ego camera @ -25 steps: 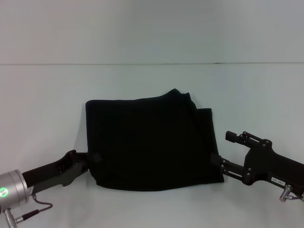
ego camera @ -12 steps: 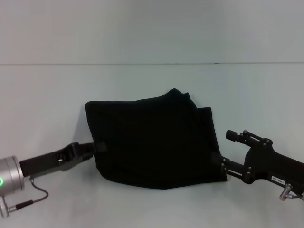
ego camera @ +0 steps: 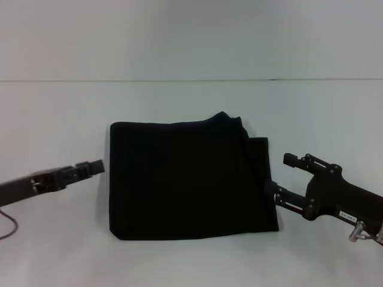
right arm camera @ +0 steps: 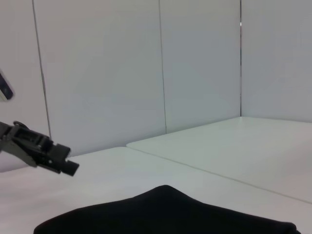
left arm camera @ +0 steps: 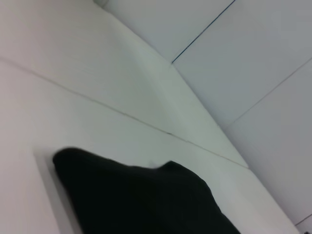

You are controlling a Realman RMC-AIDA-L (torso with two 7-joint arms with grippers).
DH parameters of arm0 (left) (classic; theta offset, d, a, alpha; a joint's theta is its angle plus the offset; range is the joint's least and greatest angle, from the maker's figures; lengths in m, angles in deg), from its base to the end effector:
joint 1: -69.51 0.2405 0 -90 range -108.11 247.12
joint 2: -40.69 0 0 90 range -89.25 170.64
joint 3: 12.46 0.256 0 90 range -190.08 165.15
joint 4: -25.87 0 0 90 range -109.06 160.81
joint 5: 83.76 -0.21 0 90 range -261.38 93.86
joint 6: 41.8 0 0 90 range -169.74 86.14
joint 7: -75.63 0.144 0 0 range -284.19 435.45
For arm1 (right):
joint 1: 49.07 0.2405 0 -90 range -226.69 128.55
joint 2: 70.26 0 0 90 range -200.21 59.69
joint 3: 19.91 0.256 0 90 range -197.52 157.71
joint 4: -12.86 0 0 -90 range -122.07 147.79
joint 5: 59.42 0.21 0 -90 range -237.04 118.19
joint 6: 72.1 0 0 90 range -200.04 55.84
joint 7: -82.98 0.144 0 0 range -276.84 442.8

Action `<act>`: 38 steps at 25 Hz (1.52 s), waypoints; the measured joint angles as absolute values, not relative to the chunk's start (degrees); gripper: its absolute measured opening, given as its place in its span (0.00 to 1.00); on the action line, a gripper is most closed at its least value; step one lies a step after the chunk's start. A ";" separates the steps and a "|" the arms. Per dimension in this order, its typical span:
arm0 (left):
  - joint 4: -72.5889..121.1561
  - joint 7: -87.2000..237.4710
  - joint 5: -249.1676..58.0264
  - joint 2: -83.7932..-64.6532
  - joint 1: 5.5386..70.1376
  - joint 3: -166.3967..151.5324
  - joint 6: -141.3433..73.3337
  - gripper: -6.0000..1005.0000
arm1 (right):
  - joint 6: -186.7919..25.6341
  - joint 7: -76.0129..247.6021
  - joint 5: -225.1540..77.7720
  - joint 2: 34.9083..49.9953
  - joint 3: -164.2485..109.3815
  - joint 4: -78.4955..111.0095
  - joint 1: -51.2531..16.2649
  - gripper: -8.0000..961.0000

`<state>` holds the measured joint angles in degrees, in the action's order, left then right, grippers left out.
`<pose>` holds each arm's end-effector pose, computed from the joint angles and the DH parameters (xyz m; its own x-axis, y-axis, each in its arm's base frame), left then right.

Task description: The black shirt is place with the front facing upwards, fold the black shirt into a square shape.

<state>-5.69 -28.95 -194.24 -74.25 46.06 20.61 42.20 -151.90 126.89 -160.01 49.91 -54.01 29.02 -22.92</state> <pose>-0.3293 0.3100 0.0313 0.2947 0.7010 0.6494 0.9047 -0.4235 0.0466 0.2989 0.3006 -0.0440 0.7719 -0.1259 -0.6231 -0.4565 -0.7919 -0.4055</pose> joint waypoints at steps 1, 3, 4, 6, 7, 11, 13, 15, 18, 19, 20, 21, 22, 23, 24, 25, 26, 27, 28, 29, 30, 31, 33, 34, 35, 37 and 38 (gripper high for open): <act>-6.66 -26.97 -194.23 -74.24 46.55 20.01 43.22 0.35 | -151.90 126.89 -160.00 49.92 -54.01 29.03 -22.75 0.81; -8.34 -21.24 -193.99 -74.48 47.65 18.55 45.35 0.44 | -151.96 126.68 -159.98 49.95 -54.01 29.01 -22.48 0.81; -8.86 -16.62 -193.77 -74.90 48.29 17.39 46.80 0.52 | -152.04 126.40 -159.98 49.96 -54.07 28.96 -22.27 0.81; -8.97 -8.65 -193.66 -75.67 49.22 15.28 48.91 0.64 | -152.27 125.53 -159.98 49.97 -54.37 28.65 -21.86 0.81; -8.90 -4.83 -193.63 -75.97 49.67 14.58 49.94 0.68 | -152.31 125.03 -160.06 49.97 -54.53 28.44 -21.64 0.81; -8.55 11.81 -193.61 -77.81 52.15 13.59 55.36 0.84 | -152.43 122.30 -160.26 49.97 -54.64 27.21 -21.36 0.81; -8.50 16.72 -193.57 -78.91 53.20 12.79 57.11 0.89 | -152.40 120.77 -160.24 49.97 -54.67 26.28 -21.46 0.81; -8.49 18.85 -193.83 -79.67 54.10 12.24 57.69 0.93 | -152.25 120.22 -160.24 49.97 -54.67 25.72 -21.75 0.81; -7.46 20.03 -194.95 -79.88 54.97 12.31 57.20 0.95 | -151.80 119.96 -160.28 49.97 -54.56 24.65 -22.63 0.81; -6.57 21.09 -195.50 -79.85 55.41 12.27 56.75 0.94 | -151.50 119.57 -160.29 49.96 -54.50 24.28 -23.04 0.81; -5.67 22.14 -195.74 -79.78 55.85 12.13 56.04 0.94 | -151.18 119.14 -160.29 49.97 -54.45 23.86 -23.41 0.81; -4.99 22.58 -195.84 -79.72 56.18 12.03 55.38 0.94 | -150.78 118.65 -160.24 49.97 -54.33 23.50 -23.85 0.81; -4.53 22.74 -195.84 -79.64 56.41 11.98 54.78 0.94 | -150.41 118.24 -160.17 49.97 -54.22 23.19 -24.23 0.81; -3.98 22.69 -195.85 -79.52 56.57 11.97 54.18 0.94 | -150.16 118.01 -160.07 49.96 -54.12 23.05 -24.55 0.81; -3.24 22.52 -195.88 -79.27 56.66 11.96 53.34 0.94 | -150.03 117.96 -160.06 49.94 -54.08 23.01 -24.74 0.81; -2.80 22.43 -195.92 -79.14 56.64 11.96 52.83 0.94 | -149.96 117.95 -160.06 49.92 -54.07 23.01 -24.88 0.81; -2.47 22.40 -195.99 -79.02 56.63 11.95 52.39 0.94 | -149.86 117.94 -160.09 49.89 -54.06 23.01 -24.93 0.81; -2.14 22.36 -196.11 -78.88 56.54 11.94 51.59 0.94 | -149.73 117.94 -160.12 49.89 -54.05 23.00 -24.96 0.81; -2.09 22.19 -196.22 -78.86 56.43 11.97 51.02 0.94 | -149.60 117.94 -160.16 49.88 -54.05 22.99 -24.96 0.81; -2.07 21.84 -196.41 -78.85 56.31 12.08 50.23 0.94 | -149.42 117.93 -160.20 49.88 -54.05 22.99 -24.96 0.81; -2.07 21.42 -196.74 -78.85 56.20 12.21 49.61 0.94 | -149.02 117.93 -160.26 49.88 -54.08 22.98 -24.92 0.81; -2.07 21.06 -197.06 -78.84 56.12 12.30 49.16 0.94 | -149.02 117.93 -160.26 49.88 -54.08 22.98 -24.92 0.81; -2.07 20.44 -198.17 -78.84 55.88 12.41 48.20 0.94 | -148.60 117.92 -160.32 49.88 -54.20 22.97 -24.88 0.81; -2.08 20.37 -198.45 -78.83 55.80 12.40 47.87 0.94 | -148.48 117.92 -160.34 49.88 -54.21 22.97 -24.87 0.81; -2.08 20.29 -198.71 -78.83 55.71 12.40 47.49 0.94 | -148.37 117.91 -160.35 49.88 -54.21 22.97 -24.87 0.81; -2.08 19.95 -198.93 -78.83 55.57 12.39 47.16 0.94 | -148.29 117.91 -160.36 49.88 -54.12 22.97 -24.87 0.81; -2.08 19.74 -198.95 -78.83 55.50 12.42 47.08 0.94 | -148.29 117.90 -160.37 49.88 -54.07 22.97 -24.88 0.81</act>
